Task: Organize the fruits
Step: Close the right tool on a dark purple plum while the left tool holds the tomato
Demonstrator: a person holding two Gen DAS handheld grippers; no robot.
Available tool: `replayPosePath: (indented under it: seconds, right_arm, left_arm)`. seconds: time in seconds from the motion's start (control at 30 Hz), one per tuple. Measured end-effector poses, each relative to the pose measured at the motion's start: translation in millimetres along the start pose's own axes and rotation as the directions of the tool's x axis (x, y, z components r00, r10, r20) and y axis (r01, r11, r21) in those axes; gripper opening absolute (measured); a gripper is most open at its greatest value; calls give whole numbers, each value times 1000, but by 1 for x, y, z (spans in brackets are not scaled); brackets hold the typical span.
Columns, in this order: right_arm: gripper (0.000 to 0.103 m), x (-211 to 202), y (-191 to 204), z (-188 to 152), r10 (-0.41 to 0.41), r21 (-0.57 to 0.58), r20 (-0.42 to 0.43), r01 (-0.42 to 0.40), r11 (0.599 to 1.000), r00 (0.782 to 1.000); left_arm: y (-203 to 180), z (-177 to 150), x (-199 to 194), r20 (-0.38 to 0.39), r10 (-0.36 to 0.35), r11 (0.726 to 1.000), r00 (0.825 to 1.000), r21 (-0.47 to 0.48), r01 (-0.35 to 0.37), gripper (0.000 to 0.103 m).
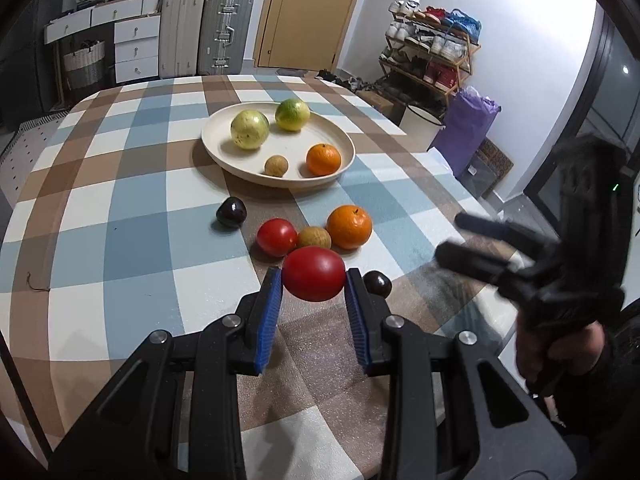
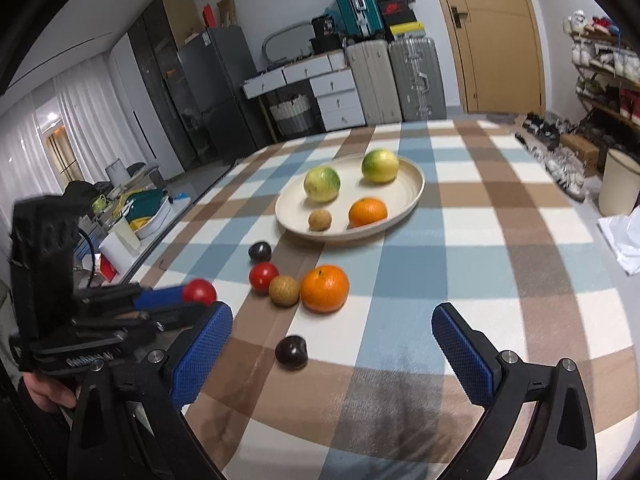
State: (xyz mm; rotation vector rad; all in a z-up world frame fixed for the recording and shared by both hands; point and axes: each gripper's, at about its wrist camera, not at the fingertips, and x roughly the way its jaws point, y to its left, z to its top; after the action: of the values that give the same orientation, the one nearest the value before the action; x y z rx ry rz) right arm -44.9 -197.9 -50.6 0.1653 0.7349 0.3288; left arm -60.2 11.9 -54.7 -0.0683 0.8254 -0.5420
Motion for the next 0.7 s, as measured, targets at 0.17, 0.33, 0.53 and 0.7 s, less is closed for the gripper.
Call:
replayPosePath:
  seconds: [0.17,0.33,0.53,0.7]
  right_arm:
    - [102,13,4,-10,11,-15,-50,-12,1000,999]
    - [100,22,10,-15,19,-28,-78,-22,999,997]
    - [95,34,21,-23,-33,-106,-111,21,994,993]
    - [74,46,23,-28,-28,-102,-142,14,995,989]
  left_arm:
    - [0,1,-8,17,9,1000,1000,-5,-9,29]
    - [-1,1,-9,18,12,1000,1000,-3,-12,29]
    - [2,-1,-12,22,18,1000,1000,-11,-18,29]
    - [6,-3,-15,23,23,1000,999,-21,-22,29]
